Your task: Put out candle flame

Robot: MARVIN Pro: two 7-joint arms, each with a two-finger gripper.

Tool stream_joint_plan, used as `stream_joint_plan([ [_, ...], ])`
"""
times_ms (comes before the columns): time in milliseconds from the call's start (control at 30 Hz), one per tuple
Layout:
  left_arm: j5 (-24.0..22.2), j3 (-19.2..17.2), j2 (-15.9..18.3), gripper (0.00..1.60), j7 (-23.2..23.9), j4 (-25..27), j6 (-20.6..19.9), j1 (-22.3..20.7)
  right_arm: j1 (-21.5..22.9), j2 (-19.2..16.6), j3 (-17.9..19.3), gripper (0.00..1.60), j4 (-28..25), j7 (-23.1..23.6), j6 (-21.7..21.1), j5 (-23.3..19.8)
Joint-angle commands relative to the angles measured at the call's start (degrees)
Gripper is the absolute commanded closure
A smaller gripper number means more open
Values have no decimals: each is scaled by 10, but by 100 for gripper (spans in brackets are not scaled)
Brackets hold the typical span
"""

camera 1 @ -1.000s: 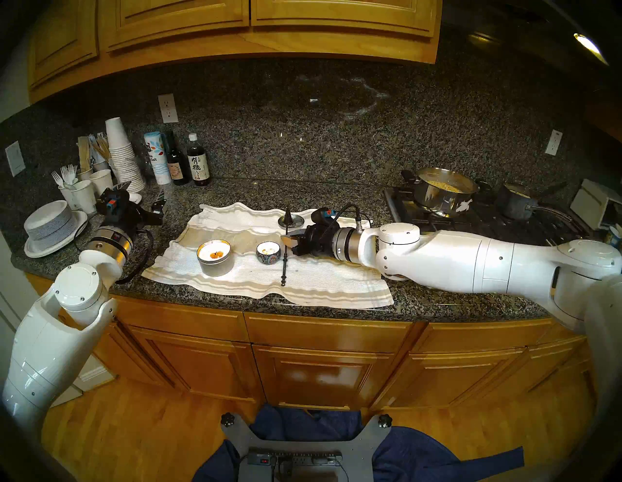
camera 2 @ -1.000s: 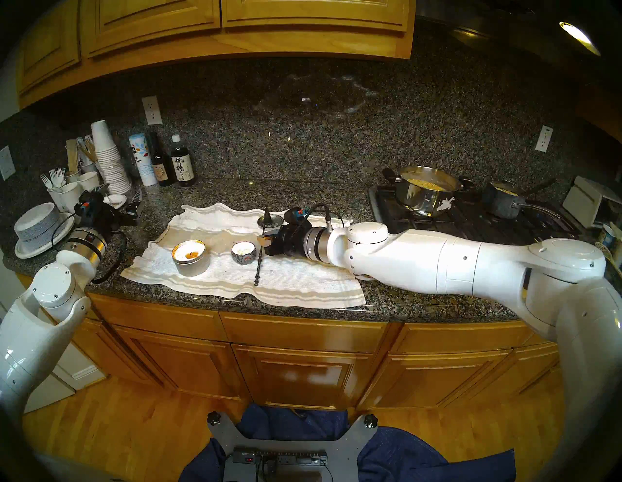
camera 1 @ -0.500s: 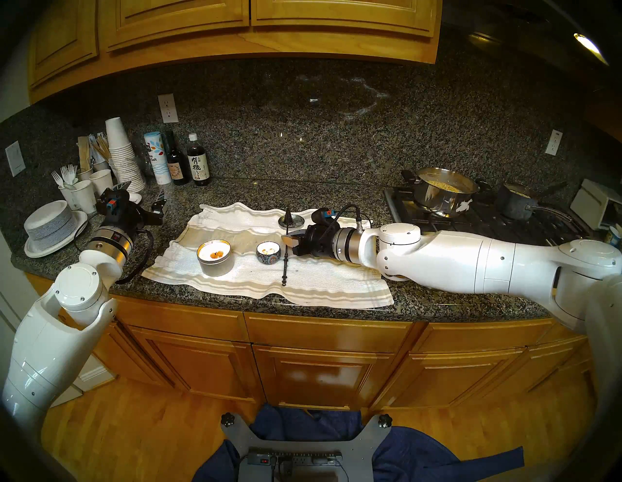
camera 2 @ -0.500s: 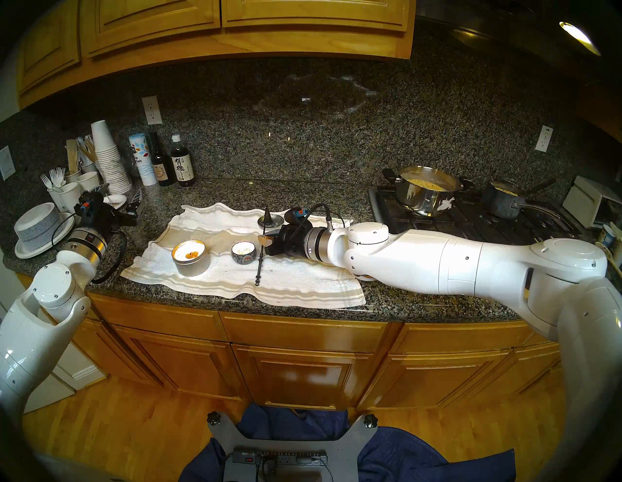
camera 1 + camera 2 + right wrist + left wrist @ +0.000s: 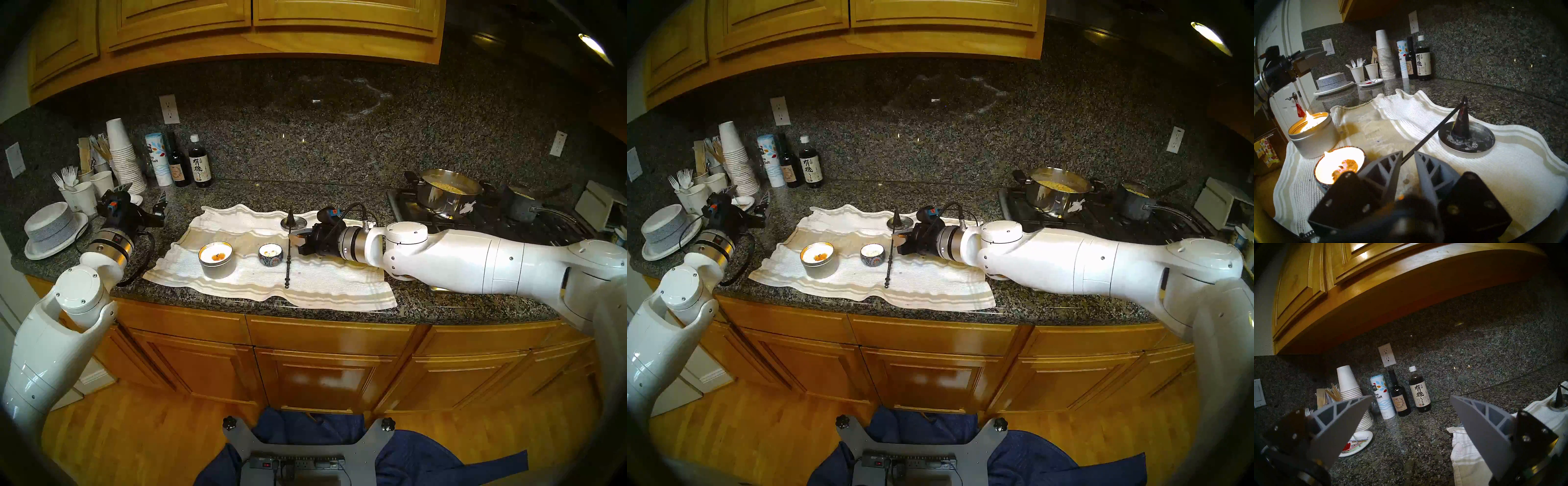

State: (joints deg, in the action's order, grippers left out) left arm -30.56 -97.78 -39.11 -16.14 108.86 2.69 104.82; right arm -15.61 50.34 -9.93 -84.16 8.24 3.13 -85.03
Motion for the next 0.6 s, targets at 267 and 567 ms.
stream_joint_plan([
  [267,0,-12,6,0,1,12,9,-12,19,9,19,61,11,7,3,-11],
  [567,0,-12,6,0,0,12,9,-12,17,26,16,82,31,17,3,-18],
])
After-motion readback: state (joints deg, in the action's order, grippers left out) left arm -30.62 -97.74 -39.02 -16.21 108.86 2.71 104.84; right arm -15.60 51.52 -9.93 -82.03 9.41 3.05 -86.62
